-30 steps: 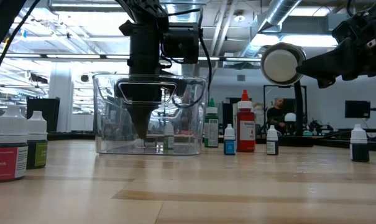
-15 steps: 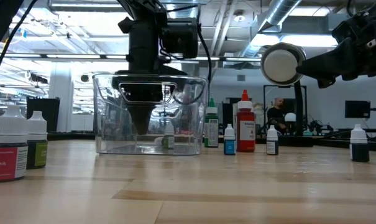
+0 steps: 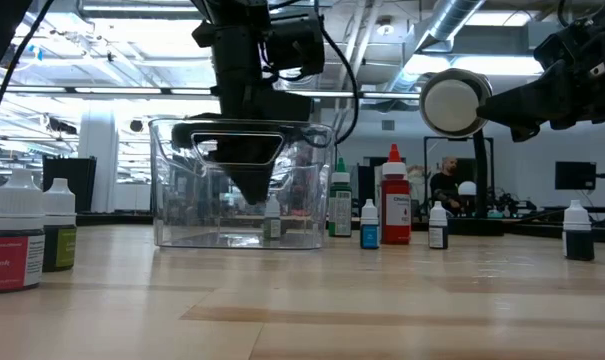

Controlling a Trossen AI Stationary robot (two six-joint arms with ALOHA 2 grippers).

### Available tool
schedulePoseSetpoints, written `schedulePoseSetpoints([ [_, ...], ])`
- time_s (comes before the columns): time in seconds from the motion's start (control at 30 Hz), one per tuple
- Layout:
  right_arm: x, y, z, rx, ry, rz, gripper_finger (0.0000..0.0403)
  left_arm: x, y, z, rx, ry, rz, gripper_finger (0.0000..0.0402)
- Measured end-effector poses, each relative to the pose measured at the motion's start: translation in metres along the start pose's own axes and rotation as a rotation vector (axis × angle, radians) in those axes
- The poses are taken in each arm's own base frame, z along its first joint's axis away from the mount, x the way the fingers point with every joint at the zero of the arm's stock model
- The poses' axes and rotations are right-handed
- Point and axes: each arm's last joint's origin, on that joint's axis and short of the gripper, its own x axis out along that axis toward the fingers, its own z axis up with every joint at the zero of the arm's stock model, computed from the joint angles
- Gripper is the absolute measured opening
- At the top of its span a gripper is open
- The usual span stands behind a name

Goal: Pick & Place food coloring
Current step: Adjust the small black food coloring bottle in the bin

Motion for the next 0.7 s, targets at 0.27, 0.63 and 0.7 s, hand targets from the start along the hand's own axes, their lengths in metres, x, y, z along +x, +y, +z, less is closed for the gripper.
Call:
schedulePoseSetpoints([
  [0.27,0.0,0.0,0.0,0.0,-0.001,0.0,0.0113,0.0,0.019,0.006,0.193,-0.113,0.122,0.0092],
  [0.63,0.0,0.0,0.0,0.0,-0.001,0.0,0.0113,0.007,0.018,-0.002,0.324,-0.073,0.095,0.0168],
  [0.7,0.0,0.0,0.0,0.0,-0.001,0.0,0.0113,0.01,0.015,-0.005,0.339,-0.06,0.083,0.0179],
])
